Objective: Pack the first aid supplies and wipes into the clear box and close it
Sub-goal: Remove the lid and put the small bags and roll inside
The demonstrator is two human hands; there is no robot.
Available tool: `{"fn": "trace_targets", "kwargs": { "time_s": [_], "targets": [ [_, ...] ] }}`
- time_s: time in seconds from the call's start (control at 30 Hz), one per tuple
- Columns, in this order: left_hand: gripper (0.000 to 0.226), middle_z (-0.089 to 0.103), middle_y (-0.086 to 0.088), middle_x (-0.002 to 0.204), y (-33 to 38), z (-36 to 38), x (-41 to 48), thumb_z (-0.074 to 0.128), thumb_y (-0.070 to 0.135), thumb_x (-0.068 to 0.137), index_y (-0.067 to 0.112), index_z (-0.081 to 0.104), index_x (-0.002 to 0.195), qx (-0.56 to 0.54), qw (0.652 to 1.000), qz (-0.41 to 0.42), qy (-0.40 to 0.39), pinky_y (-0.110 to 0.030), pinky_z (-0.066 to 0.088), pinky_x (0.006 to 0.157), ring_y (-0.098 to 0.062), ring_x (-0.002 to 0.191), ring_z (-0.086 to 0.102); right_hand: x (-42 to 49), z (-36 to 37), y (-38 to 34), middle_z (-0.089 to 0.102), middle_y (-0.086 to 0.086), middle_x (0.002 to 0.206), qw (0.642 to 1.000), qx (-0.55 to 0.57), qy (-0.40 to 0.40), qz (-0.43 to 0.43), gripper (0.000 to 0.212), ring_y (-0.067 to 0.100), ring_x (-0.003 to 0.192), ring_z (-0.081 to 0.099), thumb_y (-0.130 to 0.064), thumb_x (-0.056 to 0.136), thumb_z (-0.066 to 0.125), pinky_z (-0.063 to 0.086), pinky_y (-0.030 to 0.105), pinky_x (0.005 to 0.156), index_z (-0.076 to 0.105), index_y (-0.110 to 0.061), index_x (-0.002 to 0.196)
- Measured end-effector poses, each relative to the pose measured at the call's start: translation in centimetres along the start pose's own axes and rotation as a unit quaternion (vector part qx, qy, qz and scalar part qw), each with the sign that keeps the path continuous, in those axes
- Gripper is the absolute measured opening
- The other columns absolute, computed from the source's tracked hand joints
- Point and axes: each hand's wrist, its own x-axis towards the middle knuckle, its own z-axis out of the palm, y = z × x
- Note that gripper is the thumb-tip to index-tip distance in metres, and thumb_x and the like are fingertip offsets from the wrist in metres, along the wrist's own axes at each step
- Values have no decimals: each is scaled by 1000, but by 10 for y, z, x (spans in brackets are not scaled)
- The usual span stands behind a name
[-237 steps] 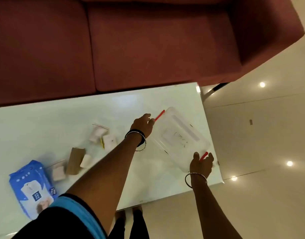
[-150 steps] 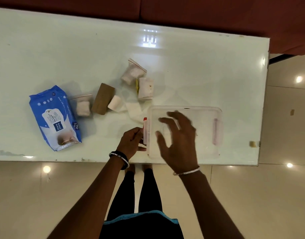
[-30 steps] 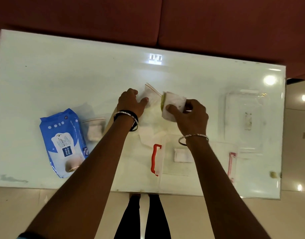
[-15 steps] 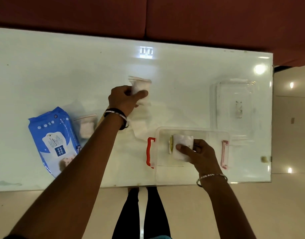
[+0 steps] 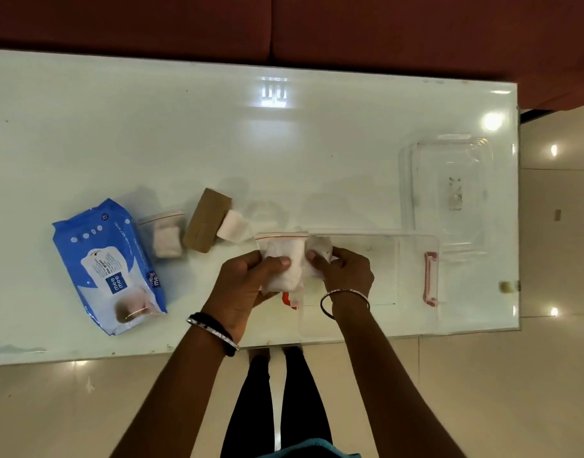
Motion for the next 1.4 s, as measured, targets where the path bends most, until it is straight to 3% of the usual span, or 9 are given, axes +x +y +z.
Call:
{"fn": "trace_targets", "kwargs": {
  "time_s": [0.07, 0.23, 0.4, 0.5, 0.6, 0.83, 1.1, 1.23, 1.4],
  "targets": [
    [11, 76, -7, 93, -3, 4, -1, 72, 15, 79, 13, 77, 89, 9, 1000, -5, 13, -33, 60, 77, -17, 87, 72, -2, 3, -2, 58, -6, 57, 999, -23, 17, -27, 38, 9, 54, 54, -41, 67, 85, 35, 14, 52, 77, -14, 92],
    [26, 73, -18, 102, 2, 6, -3, 75, 20, 77, 5, 73, 99, 48, 999, 8, 22, -46, 55, 92, -22, 92, 69, -6, -6, -2, 66, -2, 76, 1000, 9, 13, -22, 55, 8, 67, 61, -43, 64, 87, 36, 9, 60, 68, -17, 108],
    [34, 77, -7, 93, -4, 9, -8, 81, 32, 66, 12, 76, 93, 96, 994, 49, 22, -42, 59, 85, -23, 89, 74, -30, -41, 2, 72, -3, 94, 996, 81, 18, -16, 40, 10, 83, 68, -48, 76, 78, 50, 18, 68, 68, -23, 106],
    [44, 78, -3, 90, -6, 8, -11, 84, 44, 59, 16, 76, 92, 119, 990, 67, 31, -32, 60, 77, -17, 82, 74, -55, -55, -5, 76, 0, 89, 981, 170, -93, -32, 38, 16, 83, 74, -54, 75, 75, 61, 35, 76, 72, -24, 99],
    [51, 78, 2, 86, -11, 17, -17, 84, 51, 52, 19, 76, 91, 131, 987, 74, 45, -27, 59, 68, -14, 80, 74, -73, -61, -2, 77, 2, 95, 960, 201, -191, -44, 42, 19, 87, 75, -51, 71, 79, 62, 38, 77, 73, -23, 102],
    [58, 79, -6, 83, -21, 34, -26, 82, 53, 54, 17, 72, 98, 124, 991, 34, 31, -36, 60, 74, -23, 82, 76, -68, -72, 17, 78, 9, 100, 936, 275, -217, -24, 48, 25, 92, 76, -30, 62, 84, 62, 36, 80, 72, -15, 106],
    [16, 68, 7, 78, -30, 36, -23, 77, 25, 79, 19, 68, 90, 310, 917, 159, 193, -5, 47, 57, -1, 65, 64, -16, -93, 43, 71, 19, 104, 945, 315, -36, 78, 41, 21, 84, 73, -9, 79, 79, 60, 19, 65, 63, -1, 115],
    [25, 66, 5, 92, -34, 38, -19, 80, 14, 74, 19, 62, 90, 331, 906, 177, 196, 0, 42, 57, -5, 70, 64, 12, -80, 44, 70, 16, 98, 951, 288, -63, 91, 42, 21, 84, 70, -4, 83, 75, 61, 19, 66, 60, 1, 121],
    [25, 68, 9, 88, -36, 39, -17, 80, 12, 73, 15, 60, 88, 318, 912, 180, 187, -1, 43, 60, -10, 76, 67, 32, -52, 40, 68, 22, 103, 964, 227, -89, 104, 41, 29, 91, 67, 0, 82, 75, 57, 39, 88, 62, 5, 120]
  ]
}}
